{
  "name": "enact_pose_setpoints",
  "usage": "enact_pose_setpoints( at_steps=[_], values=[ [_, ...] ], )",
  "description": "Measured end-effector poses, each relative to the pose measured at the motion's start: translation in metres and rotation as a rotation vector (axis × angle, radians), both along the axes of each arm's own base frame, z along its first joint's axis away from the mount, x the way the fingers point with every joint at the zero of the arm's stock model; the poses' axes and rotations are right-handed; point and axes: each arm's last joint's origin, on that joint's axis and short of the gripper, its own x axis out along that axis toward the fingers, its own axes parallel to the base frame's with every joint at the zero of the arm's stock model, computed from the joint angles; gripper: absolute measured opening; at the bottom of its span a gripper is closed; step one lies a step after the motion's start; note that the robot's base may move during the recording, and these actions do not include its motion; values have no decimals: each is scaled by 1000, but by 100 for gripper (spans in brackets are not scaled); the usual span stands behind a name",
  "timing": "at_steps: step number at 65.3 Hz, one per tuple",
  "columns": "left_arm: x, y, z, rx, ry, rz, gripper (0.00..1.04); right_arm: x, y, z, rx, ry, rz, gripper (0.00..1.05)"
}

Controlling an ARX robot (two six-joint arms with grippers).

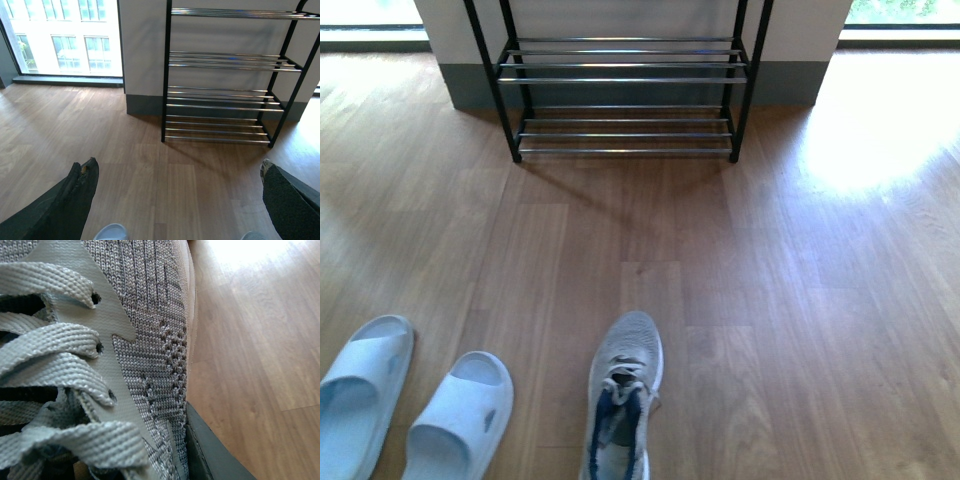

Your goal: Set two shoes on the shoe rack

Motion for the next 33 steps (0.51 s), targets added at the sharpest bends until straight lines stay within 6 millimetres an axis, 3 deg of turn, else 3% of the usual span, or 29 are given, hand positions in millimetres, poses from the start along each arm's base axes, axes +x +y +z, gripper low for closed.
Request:
enact_pose_setpoints(
  at_steps=[25,30,33],
  values=[
    [0,0,0,0,0,-3,95,-1,-2,0,-1,0,-14,4],
    [4,3,0,-54,107,122,95,0,-1,0,2,0,-7,4],
    [22,10,6,-125,170,235,95,0,-1,0,1,2,-11,4]
  ],
)
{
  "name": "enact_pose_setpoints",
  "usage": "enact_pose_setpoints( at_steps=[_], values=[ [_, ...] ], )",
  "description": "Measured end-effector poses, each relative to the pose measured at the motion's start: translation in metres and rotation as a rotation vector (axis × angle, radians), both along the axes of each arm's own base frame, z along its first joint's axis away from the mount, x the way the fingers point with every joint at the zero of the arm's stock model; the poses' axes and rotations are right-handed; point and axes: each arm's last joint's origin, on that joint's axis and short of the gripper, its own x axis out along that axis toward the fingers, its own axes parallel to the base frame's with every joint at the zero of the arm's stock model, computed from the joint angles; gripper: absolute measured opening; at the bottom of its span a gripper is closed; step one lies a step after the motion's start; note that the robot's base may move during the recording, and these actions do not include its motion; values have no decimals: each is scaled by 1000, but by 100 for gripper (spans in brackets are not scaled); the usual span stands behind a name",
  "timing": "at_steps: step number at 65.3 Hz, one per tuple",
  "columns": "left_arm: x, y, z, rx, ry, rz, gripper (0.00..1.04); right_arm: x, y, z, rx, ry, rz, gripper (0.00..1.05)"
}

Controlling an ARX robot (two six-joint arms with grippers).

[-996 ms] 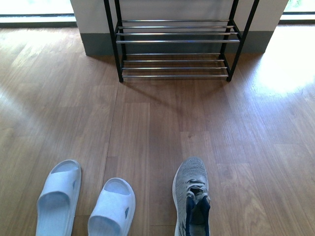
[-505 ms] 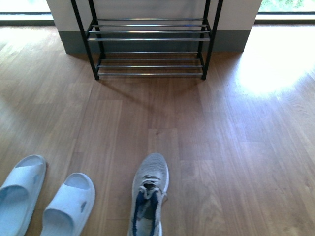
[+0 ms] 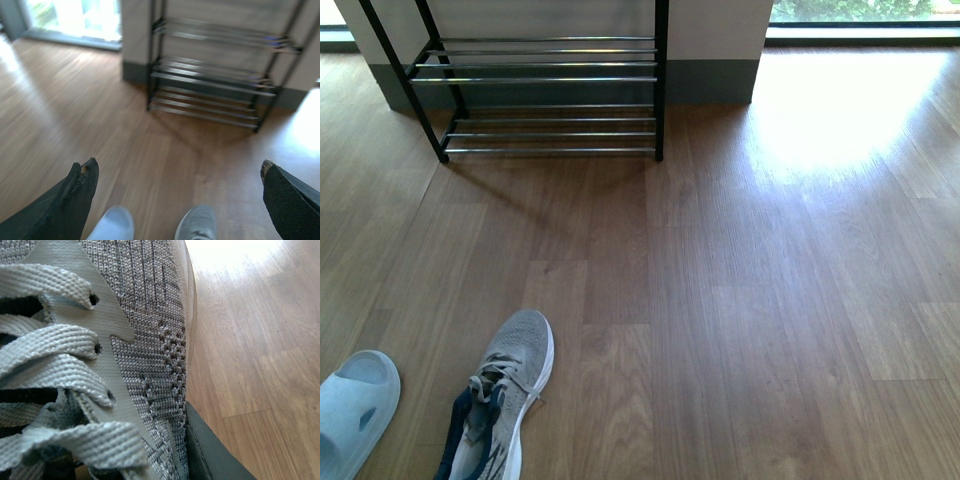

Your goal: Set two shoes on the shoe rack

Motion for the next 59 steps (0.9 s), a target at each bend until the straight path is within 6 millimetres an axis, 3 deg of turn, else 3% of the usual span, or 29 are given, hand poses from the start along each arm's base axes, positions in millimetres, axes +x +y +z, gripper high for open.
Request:
enact_pose_setpoints(
  at_steps=[4,8,11,12,15,17,41,56,58,59],
  values=[
    [37,14,10,-58,15,79,95,0,0,0,2,-3,6,4],
    [76,24,6,-107,64,76,95,0,1,0,3,-3,11,4],
    [98,29,-15,-135,215,72,95,0,1,0,2,-3,9,4],
    [104,30,-32,-155,325,64,95,0,1,0,2,-3,8,4],
    [99,30,-69,-188,559,64,95,0,1,0,1,-3,6,4],
    [91,28,-82,-202,678,65,95,0,1,0,-1,-2,1,4],
    [101,29,-74,-155,901,-100,95,0,1,0,2,-2,7,4],
    [103,29,-74,-113,921,-164,95,0,1,0,1,-3,7,4],
    [107,28,-76,-100,924,-165,95,0,1,0,2,-2,7,4],
    [124,26,-88,-77,910,-146,95,0,1,0,0,-2,4,4]
  ],
)
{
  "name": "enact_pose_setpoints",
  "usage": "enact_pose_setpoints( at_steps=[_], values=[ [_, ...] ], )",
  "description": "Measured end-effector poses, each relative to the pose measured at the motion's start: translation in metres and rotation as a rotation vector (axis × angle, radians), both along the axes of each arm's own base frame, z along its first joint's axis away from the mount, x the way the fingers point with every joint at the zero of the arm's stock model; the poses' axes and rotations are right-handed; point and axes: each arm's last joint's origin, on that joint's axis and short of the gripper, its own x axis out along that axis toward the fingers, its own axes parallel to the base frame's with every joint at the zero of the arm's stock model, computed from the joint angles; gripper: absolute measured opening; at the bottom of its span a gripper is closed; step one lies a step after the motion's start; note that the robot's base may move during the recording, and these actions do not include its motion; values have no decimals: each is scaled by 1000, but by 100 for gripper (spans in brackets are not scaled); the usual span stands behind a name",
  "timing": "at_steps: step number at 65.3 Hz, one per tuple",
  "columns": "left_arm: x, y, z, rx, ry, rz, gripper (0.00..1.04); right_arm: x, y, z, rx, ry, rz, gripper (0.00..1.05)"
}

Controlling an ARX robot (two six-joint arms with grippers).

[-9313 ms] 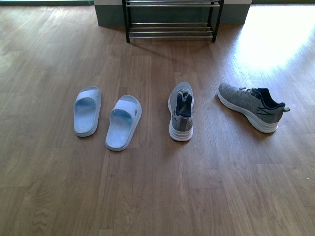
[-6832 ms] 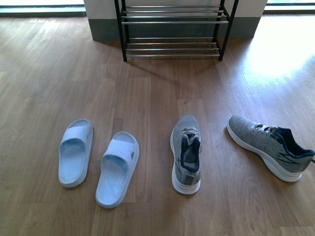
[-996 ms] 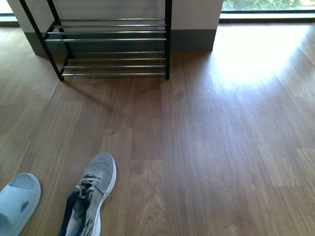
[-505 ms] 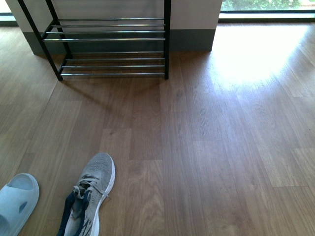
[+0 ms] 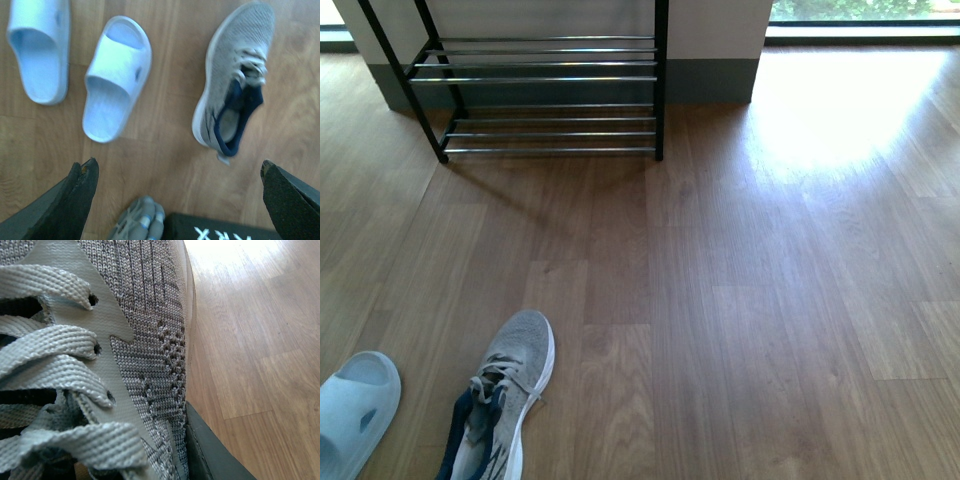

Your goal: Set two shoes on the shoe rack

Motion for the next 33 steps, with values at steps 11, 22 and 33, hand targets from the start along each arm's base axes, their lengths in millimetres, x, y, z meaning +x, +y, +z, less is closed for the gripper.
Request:
enact_pose_setpoints(
  at_steps=[11,22,33],
  values=[
    [113,-14,-133,-8,-210,-55,95,0,1,0,3,-1,9,4],
    [71,-21,-182,-27,-34,-64,95,0,0,0,2,0,3,4],
    [57,-46,-116,-139,-80,-185,95,0,0,0,0,0,1,4]
  ],
)
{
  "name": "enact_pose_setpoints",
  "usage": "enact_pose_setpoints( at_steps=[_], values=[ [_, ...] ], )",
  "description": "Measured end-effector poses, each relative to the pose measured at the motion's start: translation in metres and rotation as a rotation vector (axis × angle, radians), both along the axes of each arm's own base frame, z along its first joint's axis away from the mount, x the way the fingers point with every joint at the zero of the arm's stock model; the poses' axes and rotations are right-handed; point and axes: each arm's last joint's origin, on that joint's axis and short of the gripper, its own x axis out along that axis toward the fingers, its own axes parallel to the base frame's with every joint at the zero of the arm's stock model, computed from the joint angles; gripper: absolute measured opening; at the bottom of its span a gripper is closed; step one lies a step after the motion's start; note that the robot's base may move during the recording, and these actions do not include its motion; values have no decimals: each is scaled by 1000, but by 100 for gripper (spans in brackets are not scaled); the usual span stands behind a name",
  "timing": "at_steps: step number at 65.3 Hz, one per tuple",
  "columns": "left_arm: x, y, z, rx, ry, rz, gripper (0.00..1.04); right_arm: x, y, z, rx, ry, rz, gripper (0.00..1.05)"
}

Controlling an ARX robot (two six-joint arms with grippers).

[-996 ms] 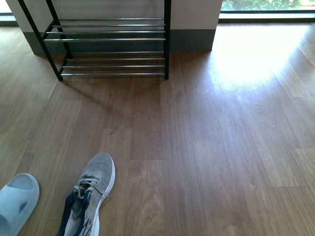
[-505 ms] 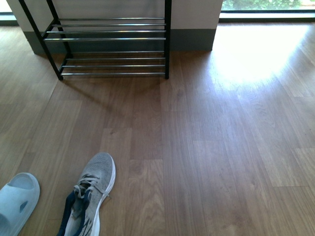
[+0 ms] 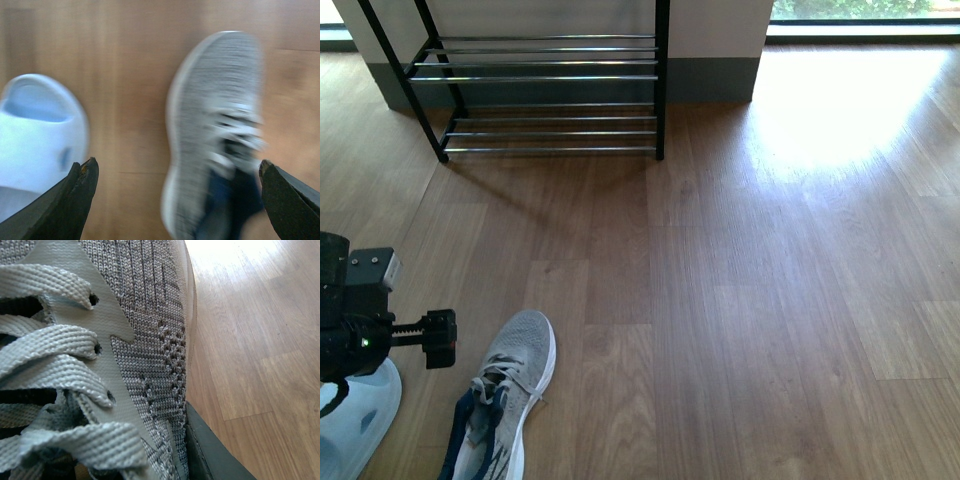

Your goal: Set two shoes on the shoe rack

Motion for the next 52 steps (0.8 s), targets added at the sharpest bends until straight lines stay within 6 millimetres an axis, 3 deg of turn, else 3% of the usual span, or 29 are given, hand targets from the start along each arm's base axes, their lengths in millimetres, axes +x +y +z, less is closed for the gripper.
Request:
enact_pose_setpoints(
  at_steps=[2,7,20,32,52],
  values=[
    [2,-9,12,-33,-35,-71,95,0,0,0,2,0,4,4],
    [3,-16,19,-83,-61,-200,95,0,0,0,3,-1,6,4],
    [-17,-25,5,-17,15,-382,95,0,0,0,2,-1,5,4],
    [-24,-29,-23,51,99,-460,95,0,0,0,0,0,1,4],
    [-3,4,-76,141,158,-355,95,0,0,0,1,0,3,4]
  ],
)
